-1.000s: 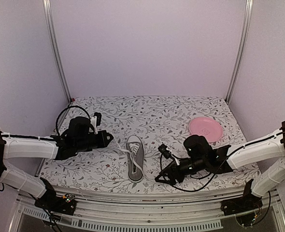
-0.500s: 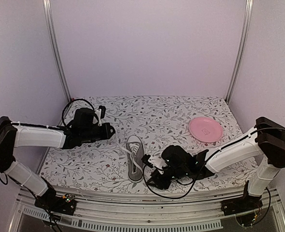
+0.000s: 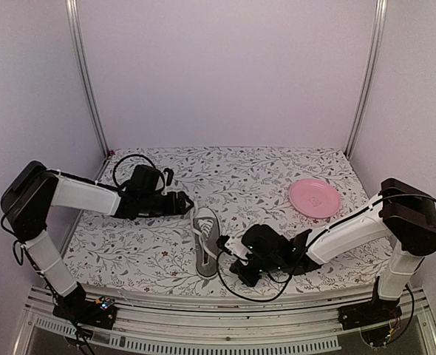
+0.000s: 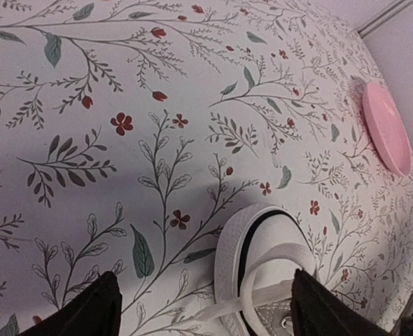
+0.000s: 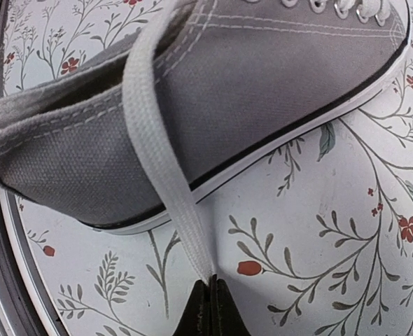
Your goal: Tie the shoes
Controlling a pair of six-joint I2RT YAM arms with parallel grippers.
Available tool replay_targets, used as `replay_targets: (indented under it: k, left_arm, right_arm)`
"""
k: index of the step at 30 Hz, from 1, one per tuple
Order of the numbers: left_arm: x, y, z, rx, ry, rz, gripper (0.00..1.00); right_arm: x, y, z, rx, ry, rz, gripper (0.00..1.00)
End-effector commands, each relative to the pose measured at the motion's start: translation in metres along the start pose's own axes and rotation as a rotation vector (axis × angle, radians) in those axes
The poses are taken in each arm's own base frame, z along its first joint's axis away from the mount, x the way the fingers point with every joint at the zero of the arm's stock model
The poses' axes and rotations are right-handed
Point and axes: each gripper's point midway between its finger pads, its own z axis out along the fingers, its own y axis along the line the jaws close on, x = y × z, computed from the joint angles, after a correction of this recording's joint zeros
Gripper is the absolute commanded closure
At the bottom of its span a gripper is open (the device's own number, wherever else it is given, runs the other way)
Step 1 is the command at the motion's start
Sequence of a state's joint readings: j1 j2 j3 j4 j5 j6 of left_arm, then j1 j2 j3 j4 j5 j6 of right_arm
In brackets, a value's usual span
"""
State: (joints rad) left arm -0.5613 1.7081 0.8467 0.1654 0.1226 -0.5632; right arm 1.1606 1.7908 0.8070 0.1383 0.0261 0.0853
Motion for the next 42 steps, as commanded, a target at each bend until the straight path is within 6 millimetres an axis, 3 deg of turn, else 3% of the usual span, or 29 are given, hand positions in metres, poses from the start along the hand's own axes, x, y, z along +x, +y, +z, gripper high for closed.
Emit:
replay_targets:
  k: [1,5,8,11,13,17,21,24,27,30,33,35,42]
  left_arm:
    - [0.003,0.017,-0.021,-0.067,-0.018,-0.037,0.11]
    - [0.015,0.016,-0.045,-0.04,-0.03,-0.102,0.12]
    - [0.017,-0.003,-0.061,0.085,-0.054,-0.147,0.34]
    - [0.017,-0.016,-0.074,0.161,-0.058,-0.166,0.46]
    - [0.02,-0.026,-0.079,0.211,-0.031,-0.162,0.62]
    - [0.038,-0.039,-0.085,0.299,0.057,-0.178,0.68]
    - [0.06,-0.047,-0.094,0.398,0.106,-0.237,0.86]
    - [0.062,-0.057,-0.108,0.491,0.087,-0.26,0.84]
    - [0.045,-0.06,-0.119,0.522,0.027,-0.262,0.83]
    - [0.018,-0.056,-0.129,0.474,-0.055,-0.255,0.68]
    - [0.006,-0.051,-0.13,0.385,-0.068,-0.23,0.54]
    - [0.011,-0.056,-0.128,0.382,-0.05,-0.233,0.49]
    - [0.062,-0.088,-0.108,0.416,0.025,-0.394,0.39]
  right_arm:
    - [-0.016,-0.009,-0.008,0.064,-0.058,0.079,0.98]
    - [-0.027,-0.011,-0.016,0.076,-0.09,0.126,0.98]
    - [-0.031,-0.01,-0.018,0.068,-0.102,0.146,0.98]
    - [-0.032,-0.01,-0.018,0.063,-0.106,0.154,0.98]
    - [-0.034,-0.008,-0.018,0.058,-0.108,0.157,0.98]
    - [-0.036,-0.006,-0.02,0.04,-0.114,0.164,0.98]
    - [-0.041,-0.005,-0.025,0.038,-0.129,0.17,0.98]
    - [-0.044,-0.005,-0.027,0.037,-0.139,0.177,0.98]
    - [-0.044,-0.005,-0.029,0.035,-0.142,0.187,0.98]
    - [-0.043,-0.008,-0.03,0.048,-0.141,0.202,0.98]
    - [-0.043,-0.01,-0.035,0.058,-0.151,0.217,0.98]
    - [-0.046,-0.011,-0.038,0.06,-0.162,0.225,0.98]
    - [-0.05,-0.012,-0.044,0.061,-0.182,0.247,0.98]
